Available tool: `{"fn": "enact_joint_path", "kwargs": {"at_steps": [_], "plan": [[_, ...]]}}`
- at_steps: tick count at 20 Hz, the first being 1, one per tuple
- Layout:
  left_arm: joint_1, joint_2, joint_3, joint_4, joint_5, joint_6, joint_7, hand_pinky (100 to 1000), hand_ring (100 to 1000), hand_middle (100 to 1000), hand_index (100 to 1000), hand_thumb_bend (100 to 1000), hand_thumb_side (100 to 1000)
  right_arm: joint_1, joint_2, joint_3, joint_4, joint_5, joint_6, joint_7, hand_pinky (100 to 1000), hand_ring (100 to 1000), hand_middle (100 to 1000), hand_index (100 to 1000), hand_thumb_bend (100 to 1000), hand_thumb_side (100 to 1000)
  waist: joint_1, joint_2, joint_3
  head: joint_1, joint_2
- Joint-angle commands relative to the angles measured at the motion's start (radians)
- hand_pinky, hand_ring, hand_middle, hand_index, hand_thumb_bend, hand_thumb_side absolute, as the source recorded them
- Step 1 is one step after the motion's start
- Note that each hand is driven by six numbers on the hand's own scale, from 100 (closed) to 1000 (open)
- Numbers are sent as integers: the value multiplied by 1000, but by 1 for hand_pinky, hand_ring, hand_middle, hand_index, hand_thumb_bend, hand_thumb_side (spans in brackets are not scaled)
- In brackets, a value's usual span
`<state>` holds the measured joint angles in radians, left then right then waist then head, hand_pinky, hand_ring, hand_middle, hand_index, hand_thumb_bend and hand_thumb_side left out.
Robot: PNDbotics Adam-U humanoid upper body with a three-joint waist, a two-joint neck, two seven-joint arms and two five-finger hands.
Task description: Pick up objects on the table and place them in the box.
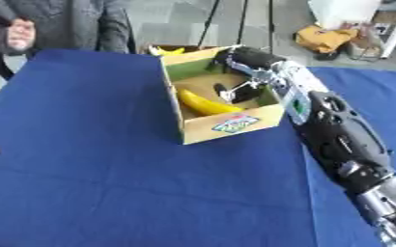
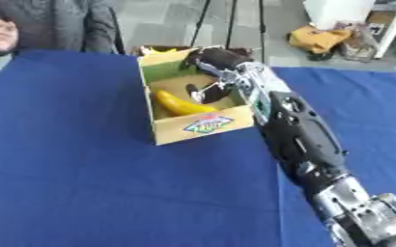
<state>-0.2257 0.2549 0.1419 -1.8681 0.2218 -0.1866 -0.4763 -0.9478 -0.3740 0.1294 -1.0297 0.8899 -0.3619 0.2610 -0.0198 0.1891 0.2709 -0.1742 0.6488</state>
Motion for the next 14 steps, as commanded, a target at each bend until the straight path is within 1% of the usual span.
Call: {"fn": "enact_joint_path", "kwargs": {"at_steps": [1,3,5,6,10,12,14], "plan": [[8,13,22,-5,-14,5,21,545,462,534,668,215,1000,8,-79,17,-130,-147,20,-66,637,626,698,784,100,223,9,-20,-23,31,4],[14,13,34,-1,-21,7,34,545,462,534,667,218,1000,41,-114,27,-210,-254,49,-93,626,607,676,779,100,265,12,-20,-51,50,9],[19,13,51,4,-25,12,55,543,462,533,666,222,1000,87,-144,29,-291,-380,91,-110,616,587,643,761,100,318,15,-22,-82,72,13],[20,13,57,6,-25,14,65,543,461,533,666,223,1000,112,-157,28,-330,-444,115,-114,610,574,626,751,100,365,16,-22,-97,83,14],[28,14,79,11,-34,21,96,542,462,533,666,226,1000,219,-196,12,-476,-692,193,-129,600,554,605,750,100,475,22,-17,-156,125,12],[31,13,87,18,-38,25,107,542,462,533,666,227,1000,272,-210,-1,-543,-804,217,-140,598,551,602,750,100,488,23,-17,-177,141,12],[32,14,89,21,-39,26,111,542,462,533,666,227,1000,294,-220,-7,-583,-862,240,-141,598,551,602,750,100,488,23,-17,-182,145,12]]}}
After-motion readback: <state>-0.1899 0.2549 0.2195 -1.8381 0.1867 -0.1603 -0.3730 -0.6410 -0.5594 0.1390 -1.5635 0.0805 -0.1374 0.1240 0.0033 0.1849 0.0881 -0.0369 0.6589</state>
